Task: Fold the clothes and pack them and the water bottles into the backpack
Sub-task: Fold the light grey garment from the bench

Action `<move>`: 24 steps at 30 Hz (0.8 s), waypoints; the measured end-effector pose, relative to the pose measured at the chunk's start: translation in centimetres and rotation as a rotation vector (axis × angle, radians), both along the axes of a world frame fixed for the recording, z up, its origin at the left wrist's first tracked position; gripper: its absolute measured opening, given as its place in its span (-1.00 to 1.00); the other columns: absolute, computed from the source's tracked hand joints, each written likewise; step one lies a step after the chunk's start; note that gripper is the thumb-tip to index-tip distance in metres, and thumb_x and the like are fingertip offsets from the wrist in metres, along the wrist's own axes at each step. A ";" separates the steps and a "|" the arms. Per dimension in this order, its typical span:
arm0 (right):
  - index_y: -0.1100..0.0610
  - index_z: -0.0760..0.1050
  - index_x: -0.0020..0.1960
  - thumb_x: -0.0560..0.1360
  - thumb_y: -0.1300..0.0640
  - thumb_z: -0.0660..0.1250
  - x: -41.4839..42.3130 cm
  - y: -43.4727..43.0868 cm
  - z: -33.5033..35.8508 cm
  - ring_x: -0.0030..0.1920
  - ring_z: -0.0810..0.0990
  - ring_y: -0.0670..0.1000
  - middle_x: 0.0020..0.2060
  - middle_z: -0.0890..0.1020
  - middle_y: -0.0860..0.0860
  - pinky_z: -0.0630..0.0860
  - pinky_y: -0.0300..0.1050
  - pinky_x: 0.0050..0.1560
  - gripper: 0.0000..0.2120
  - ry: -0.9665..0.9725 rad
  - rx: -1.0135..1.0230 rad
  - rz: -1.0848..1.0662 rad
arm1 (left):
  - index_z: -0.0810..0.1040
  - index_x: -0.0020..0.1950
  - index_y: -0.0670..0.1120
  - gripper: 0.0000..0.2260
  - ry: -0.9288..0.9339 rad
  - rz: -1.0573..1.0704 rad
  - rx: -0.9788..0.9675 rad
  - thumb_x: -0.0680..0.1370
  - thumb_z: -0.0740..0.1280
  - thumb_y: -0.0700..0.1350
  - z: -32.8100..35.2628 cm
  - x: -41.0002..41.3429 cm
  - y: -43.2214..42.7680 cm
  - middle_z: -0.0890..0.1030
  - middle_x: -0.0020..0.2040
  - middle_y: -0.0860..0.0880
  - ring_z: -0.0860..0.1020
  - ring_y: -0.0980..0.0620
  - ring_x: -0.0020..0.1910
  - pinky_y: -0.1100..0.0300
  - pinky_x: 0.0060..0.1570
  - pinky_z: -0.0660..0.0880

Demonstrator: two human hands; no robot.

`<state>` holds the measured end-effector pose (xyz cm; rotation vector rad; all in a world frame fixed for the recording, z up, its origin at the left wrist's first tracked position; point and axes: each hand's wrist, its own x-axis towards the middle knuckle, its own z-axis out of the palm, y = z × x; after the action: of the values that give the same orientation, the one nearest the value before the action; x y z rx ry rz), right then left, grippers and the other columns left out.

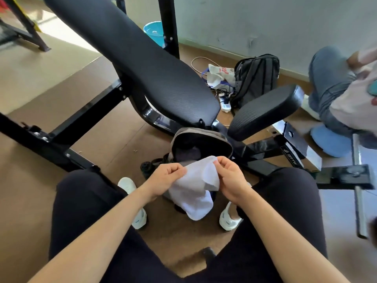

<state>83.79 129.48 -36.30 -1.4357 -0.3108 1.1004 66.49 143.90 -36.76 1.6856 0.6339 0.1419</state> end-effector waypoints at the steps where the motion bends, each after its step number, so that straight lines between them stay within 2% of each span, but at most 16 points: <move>1: 0.16 0.58 -0.02 0.68 0.15 0.27 0.0 -0.1 -0.3 -0.26 0.57 -0.03 -0.27 0.64 0.00 0.50 -0.15 -0.23 -0.84 -0.113 -0.042 0.029 | 0.44 -0.20 -0.31 -0.62 -0.025 0.030 -0.020 0.68 0.30 -0.05 -0.1 -0.2 0.2 0.30 -0.28 -0.10 0.27 0.06 -0.30 0.31 -0.28 0.24; 4: 0.07 0.61 -0.19 0.61 0.21 0.34 0.2 -0.3 -1.3 -0.36 0.45 -0.07 -0.41 0.55 -0.12 0.42 -0.17 -0.24 -0.79 -0.433 -0.166 0.115 | 0.63 -0.13 -0.25 -0.74 -0.074 0.097 -0.054 0.66 0.34 -0.11 -0.3 -0.7 0.7 0.49 -0.25 -0.08 0.44 0.10 -0.23 0.32 -0.15 0.39; 6: 0.00 0.64 -0.18 0.56 0.13 0.35 0.0 -0.2 -1.5 -0.28 0.49 -0.08 -0.31 0.60 -0.10 0.44 -0.16 -0.15 -0.83 -0.471 -0.160 0.126 | 0.71 -0.02 -0.22 -0.81 -0.082 0.124 -0.049 0.64 0.37 -0.14 -0.4 -0.9 0.8 0.65 -0.17 -0.02 0.57 0.14 -0.14 0.32 -0.05 0.49; 7: -0.03 0.65 -0.10 0.53 0.04 0.35 -0.2 -0.2 -1.5 -0.19 0.54 -0.09 -0.19 0.64 -0.08 0.46 -0.18 -0.08 -0.89 -0.479 -0.136 0.146 | 0.73 0.02 -0.21 -0.83 -0.086 0.134 -0.047 0.63 0.38 -0.15 -0.4 -0.9 0.8 0.70 -0.13 0.01 0.61 0.17 -0.10 0.33 -0.02 0.51; 8: -0.05 0.64 0.02 0.49 -0.03 0.37 -0.5 -0.1 -1.5 -0.07 0.57 -0.12 -0.05 0.65 -0.08 0.49 -0.20 0.00 -0.85 -0.508 -0.109 0.185 | 0.74 0.04 -0.20 -0.84 -0.092 0.132 -0.045 0.63 0.38 -0.16 -0.2 -0.9 0.8 0.73 -0.11 0.02 0.63 0.18 -0.07 0.34 0.00 0.52; 11: -0.11 0.51 0.33 0.48 -0.08 0.48 -1.3 0.4 -1.9 0.24 0.52 -0.22 0.24 0.58 -0.20 0.47 -0.28 0.20 -0.56 -0.642 -0.077 0.375 | 0.74 0.06 -0.15 -0.84 -0.080 0.041 -0.007 0.63 0.38 -0.15 0.1 -0.6 0.7 0.75 -0.06 0.00 0.66 0.14 -0.01 0.34 0.04 0.51; 12: -0.09 0.51 0.34 0.49 -0.02 0.49 -1.6 0.7 -2.2 0.24 0.54 -0.20 0.23 0.59 -0.21 0.49 -0.26 0.21 -0.56 -0.684 -0.077 0.428 | 0.74 0.06 -0.14 -0.85 -0.075 0.017 0.001 0.64 0.37 -0.15 0.1 -0.5 0.6 0.75 -0.04 -0.01 0.67 0.11 0.02 0.32 0.06 0.52; 13: -0.02 0.57 0.28 0.50 0.07 0.47 -2.0 1.1 -2.7 0.16 0.60 -0.16 0.14 0.65 -0.16 0.55 -0.19 0.15 -0.64 -0.718 -0.074 0.457 | 0.74 0.06 -0.13 -0.85 -0.073 0.006 0.001 0.64 0.37 -0.14 0.0 -0.4 0.6 0.75 -0.03 -0.03 0.67 0.07 0.04 0.30 0.08 0.53; 15: 0.14 0.62 -0.05 0.46 0.25 0.34 -2.5 1.7 -3.1 -0.18 0.61 -0.02 -0.20 0.67 0.00 0.59 0.07 -0.12 -0.89 -0.768 -0.103 0.434 | 0.74 0.05 -0.12 -0.86 -0.069 0.009 0.011 0.64 0.38 -0.14 -0.4 -0.4 0.7 0.75 -0.03 -0.03 0.67 0.06 0.03 0.25 0.07 0.55; 16: 0.19 0.55 -0.22 0.43 0.30 0.28 -2.4 2.0 -3.1 -0.31 0.53 -0.01 -0.34 0.60 0.02 0.53 0.07 -0.25 -0.89 -0.769 -0.130 0.400 | 0.75 0.04 -0.11 -0.86 -0.064 0.015 0.023 0.63 0.39 -0.14 -0.4 -0.4 0.8 0.75 -0.04 -0.03 0.66 0.07 0.00 0.24 0.06 0.54; 17: 0.17 0.49 -0.33 0.40 0.35 0.24 -2.1 2.3 -2.9 -0.39 0.45 -0.06 -0.42 0.54 -0.01 0.45 -0.04 -0.33 -0.82 -0.751 -0.152 0.363 | 0.75 0.04 -0.09 -0.87 -0.050 0.019 0.037 0.62 0.40 -0.13 -0.5 -0.4 0.9 0.75 -0.05 -0.02 0.66 0.09 -0.03 0.25 0.03 0.54; 18: 0.12 0.47 -0.38 0.39 0.39 0.22 -1.7 2.5 -2.5 -0.40 0.43 -0.11 -0.45 0.51 -0.05 0.39 -0.15 -0.34 -0.74 -0.735 -0.169 0.334 | 0.75 0.03 -0.07 -0.89 -0.027 0.012 0.059 0.61 0.42 -0.11 -0.7 -0.4 1.1 0.74 -0.07 -0.02 0.65 0.11 -0.07 0.25 -0.02 0.53; 19: 0.11 0.50 -0.38 0.38 0.42 0.20 -1.2 2.8 -2.1 -0.38 0.44 -0.11 -0.44 0.54 -0.04 0.37 -0.16 -0.32 -0.71 -0.723 -0.180 0.313 | 0.74 0.01 -0.04 -0.91 0.010 -0.007 0.092 0.59 0.44 -0.07 -0.9 -0.4 1.4 0.73 -0.09 -0.01 0.63 0.12 -0.11 0.25 -0.07 0.53; 21: 0.17 0.57 -0.32 0.36 0.43 0.17 0.0 3.2 -1.4 -0.31 0.52 0.02 -0.36 0.62 0.08 0.40 -0.11 -0.27 -0.73 -0.717 -0.190 0.261 | 0.70 -0.06 0.04 -0.92 0.114 -0.078 0.175 0.56 0.47 0.03 -1.4 -0.3 2.0 0.69 -0.17 0.04 0.60 0.16 -0.21 0.30 -0.19 0.48; 23: 0.20 0.58 -0.31 0.36 0.43 0.16 1.1 3.3 -0.7 -0.29 0.54 0.01 -0.34 0.63 0.11 0.42 -0.12 -0.26 -0.73 -0.705 -0.182 0.168 | 0.64 -0.15 0.04 -0.83 0.223 -0.156 0.247 0.55 0.46 0.10 -2.3 -0.4 2.5 0.64 -0.24 0.08 0.58 0.18 -0.27 0.34 -0.26 0.43; 24: 0.19 0.57 -0.33 0.36 0.43 0.16 1.7 3.3 -0.5 -0.31 0.53 -0.03 -0.37 0.62 0.07 0.43 -0.13 -0.26 -0.72 -0.685 -0.174 0.103 | 0.63 -0.16 -0.01 -0.77 0.272 -0.184 0.261 0.55 0.45 0.13 -3.0 -0.5 2.8 0.63 -0.24 0.02 0.57 0.13 -0.28 0.32 -0.28 0.41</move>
<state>85.54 132.78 -36.75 -1.9477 -0.7930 0.6931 66.01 146.71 -39.77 2.0273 0.6795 -0.1447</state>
